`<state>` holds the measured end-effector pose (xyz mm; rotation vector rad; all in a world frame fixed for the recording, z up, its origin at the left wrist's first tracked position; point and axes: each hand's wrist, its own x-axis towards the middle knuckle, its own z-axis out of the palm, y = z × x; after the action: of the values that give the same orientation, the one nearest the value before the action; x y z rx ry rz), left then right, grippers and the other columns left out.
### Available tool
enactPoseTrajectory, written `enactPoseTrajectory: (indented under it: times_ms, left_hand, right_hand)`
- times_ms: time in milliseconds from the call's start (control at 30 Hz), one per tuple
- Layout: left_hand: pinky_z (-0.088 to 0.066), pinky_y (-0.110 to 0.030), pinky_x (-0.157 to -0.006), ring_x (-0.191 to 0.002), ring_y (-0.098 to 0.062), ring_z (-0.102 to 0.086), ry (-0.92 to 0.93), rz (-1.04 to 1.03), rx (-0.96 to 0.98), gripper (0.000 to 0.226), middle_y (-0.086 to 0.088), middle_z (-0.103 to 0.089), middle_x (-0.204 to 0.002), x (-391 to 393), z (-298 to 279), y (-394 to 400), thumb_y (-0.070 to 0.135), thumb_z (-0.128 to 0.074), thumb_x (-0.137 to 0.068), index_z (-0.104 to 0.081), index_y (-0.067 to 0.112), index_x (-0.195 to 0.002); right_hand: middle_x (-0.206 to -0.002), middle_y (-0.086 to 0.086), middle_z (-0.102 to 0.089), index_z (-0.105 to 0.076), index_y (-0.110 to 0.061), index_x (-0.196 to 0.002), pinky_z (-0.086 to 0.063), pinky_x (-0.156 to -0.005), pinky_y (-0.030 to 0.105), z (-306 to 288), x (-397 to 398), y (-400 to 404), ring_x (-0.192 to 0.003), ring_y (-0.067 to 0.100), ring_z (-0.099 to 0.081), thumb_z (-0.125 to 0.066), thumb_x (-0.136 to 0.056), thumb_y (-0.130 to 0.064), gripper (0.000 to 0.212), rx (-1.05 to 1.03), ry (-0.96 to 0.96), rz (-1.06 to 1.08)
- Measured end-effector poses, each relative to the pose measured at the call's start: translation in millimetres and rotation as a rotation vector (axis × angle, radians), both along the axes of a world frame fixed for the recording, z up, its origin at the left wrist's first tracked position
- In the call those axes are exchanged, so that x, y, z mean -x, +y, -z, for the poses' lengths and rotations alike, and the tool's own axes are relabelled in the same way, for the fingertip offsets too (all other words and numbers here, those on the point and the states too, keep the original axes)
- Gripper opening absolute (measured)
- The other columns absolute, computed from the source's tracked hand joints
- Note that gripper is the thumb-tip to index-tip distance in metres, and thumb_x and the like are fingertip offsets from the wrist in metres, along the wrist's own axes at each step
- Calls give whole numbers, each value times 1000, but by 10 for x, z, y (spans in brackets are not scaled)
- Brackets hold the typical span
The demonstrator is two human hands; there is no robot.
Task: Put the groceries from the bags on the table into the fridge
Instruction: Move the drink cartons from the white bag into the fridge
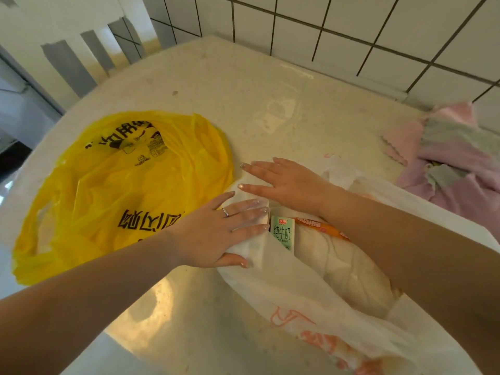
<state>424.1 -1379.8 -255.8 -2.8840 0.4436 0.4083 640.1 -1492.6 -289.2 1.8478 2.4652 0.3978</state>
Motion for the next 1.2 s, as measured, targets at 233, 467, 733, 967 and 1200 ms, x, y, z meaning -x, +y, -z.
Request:
enactPoseTrajectory:
  times_ms: [233,467,733,967,1200]
  left_hand:
    - [-19,-59,-111,-135,-26,-37,65,-128,10,73,-9,-25,-153,51,117,205,71,-10,-89,-14,29,-148]
    - [18,-58,-108,-144,-24,-8,-11,-159,106,74,-1,10,-150,154,419,334,76,1,-84,34,36,-137]
    - [-7,-61,-110,-140,-27,-26,-119,-160,183,75,-9,-30,-152,133,392,349,70,-20,-90,-18,23,-149]
    - [-18,-61,-109,-142,-28,-20,-197,-28,277,63,-9,-23,-154,228,355,36,63,-25,-92,-26,28,-145]
    - [-27,-63,-106,-132,-27,-41,-224,-24,215,45,-8,-44,-144,414,341,-51,39,-34,-92,-37,30,-136]
  right_hand:
    - [-146,17,-38,-42,-22,-138,-37,-102,55,23,-96,307,-126,32,-47,-64,-83,-9,61,-85,-78,31]
    - [-144,17,-40,-49,-21,-133,-31,-105,57,188,-122,539,-131,31,-43,-73,-78,-21,60,-5,-82,104]
    - [-140,19,-46,-54,-13,-129,-29,-104,56,-15,-39,332,-129,35,-44,-80,-67,-17,68,-79,99,249]
    - [-141,10,-46,-50,-14,-133,-43,-98,42,-288,655,-689,-121,23,-51,-43,-88,-40,53,-73,483,527]
    - [-131,8,-56,-39,-13,-135,-56,-82,42,-122,1691,-1131,-111,22,-58,-71,-72,-41,76,25,561,702]
